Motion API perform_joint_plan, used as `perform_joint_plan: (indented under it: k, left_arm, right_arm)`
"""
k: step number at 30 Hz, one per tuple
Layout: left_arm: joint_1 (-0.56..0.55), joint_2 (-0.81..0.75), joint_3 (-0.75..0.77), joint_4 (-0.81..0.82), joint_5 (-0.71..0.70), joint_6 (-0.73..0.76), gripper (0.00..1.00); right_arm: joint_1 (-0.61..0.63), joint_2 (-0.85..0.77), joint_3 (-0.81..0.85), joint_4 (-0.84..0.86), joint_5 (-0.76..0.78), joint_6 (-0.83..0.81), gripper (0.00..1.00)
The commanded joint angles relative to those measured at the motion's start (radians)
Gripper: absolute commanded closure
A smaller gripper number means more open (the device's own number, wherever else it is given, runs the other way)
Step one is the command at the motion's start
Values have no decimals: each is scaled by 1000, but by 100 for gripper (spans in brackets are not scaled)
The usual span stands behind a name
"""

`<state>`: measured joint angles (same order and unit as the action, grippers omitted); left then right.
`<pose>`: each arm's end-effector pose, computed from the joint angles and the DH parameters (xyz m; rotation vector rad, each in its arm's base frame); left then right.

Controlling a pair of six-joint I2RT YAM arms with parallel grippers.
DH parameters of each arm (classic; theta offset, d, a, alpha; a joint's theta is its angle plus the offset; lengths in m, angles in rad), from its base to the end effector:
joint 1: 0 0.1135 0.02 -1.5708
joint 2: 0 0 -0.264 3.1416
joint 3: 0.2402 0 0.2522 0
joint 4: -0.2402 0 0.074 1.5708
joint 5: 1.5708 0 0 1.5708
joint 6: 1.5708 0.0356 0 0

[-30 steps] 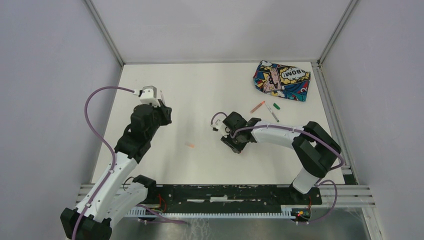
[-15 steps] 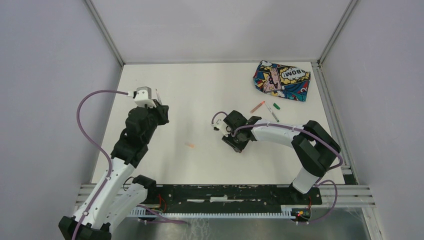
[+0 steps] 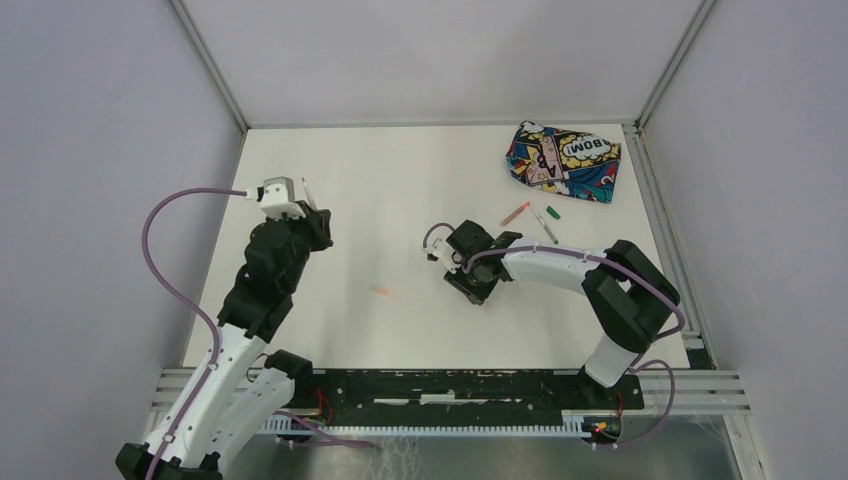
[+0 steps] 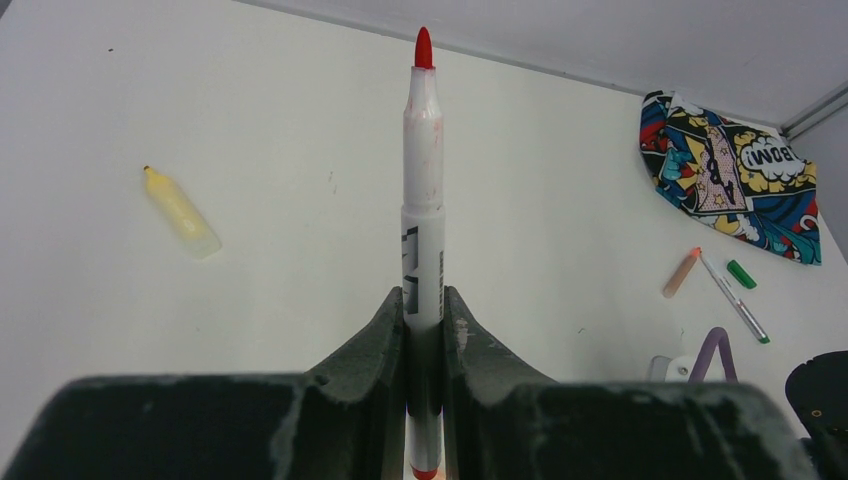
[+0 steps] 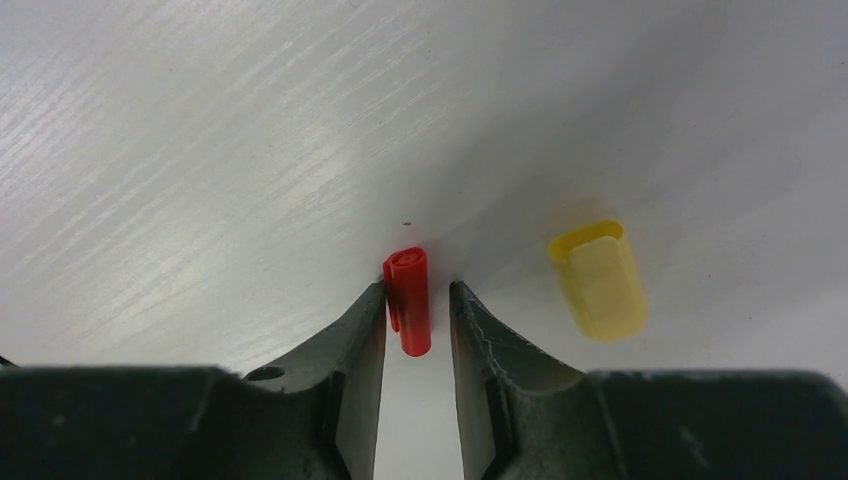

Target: Insert the pens into the pen caps

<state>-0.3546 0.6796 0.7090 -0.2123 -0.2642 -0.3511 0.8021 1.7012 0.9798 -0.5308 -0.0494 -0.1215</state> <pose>0.1573 -0.0483 0.3269 -0.1899 1.7455 -0.2842 0.2158 0.2256 0.1545 -1.2797 2.5460 0.2192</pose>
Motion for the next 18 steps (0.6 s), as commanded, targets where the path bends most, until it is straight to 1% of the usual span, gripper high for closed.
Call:
perform_joint_plan:
  k: [1, 7, 11, 15, 17, 18]
  left_arm:
    - [6, -5, 0, 40, -20, -26, 98]
    - [5, 5, 2, 48, -4, -10, 98]
    - [5, 27, 8, 47, 20, 5, 98]
    - [5, 53, 12, 45, 50, 24, 98]
    - [4, 62, 17, 44, 59, 24, 98]
    - [5, 64, 17, 44, 64, 24, 98]
  right_arm:
    - [-12, 97, -85, -98, 43, -10, 65]
    - [-13, 98, -93, -92, 43, -10, 65]
    - [-12, 89, -95, -84, 43, -11, 72]
    - [-16, 41, -87, -64, 43, 1, 78]
    - [-20, 4, -83, -46, 26, 5, 84]
    - [-22, -18, -80, -33, 11, 6, 89]
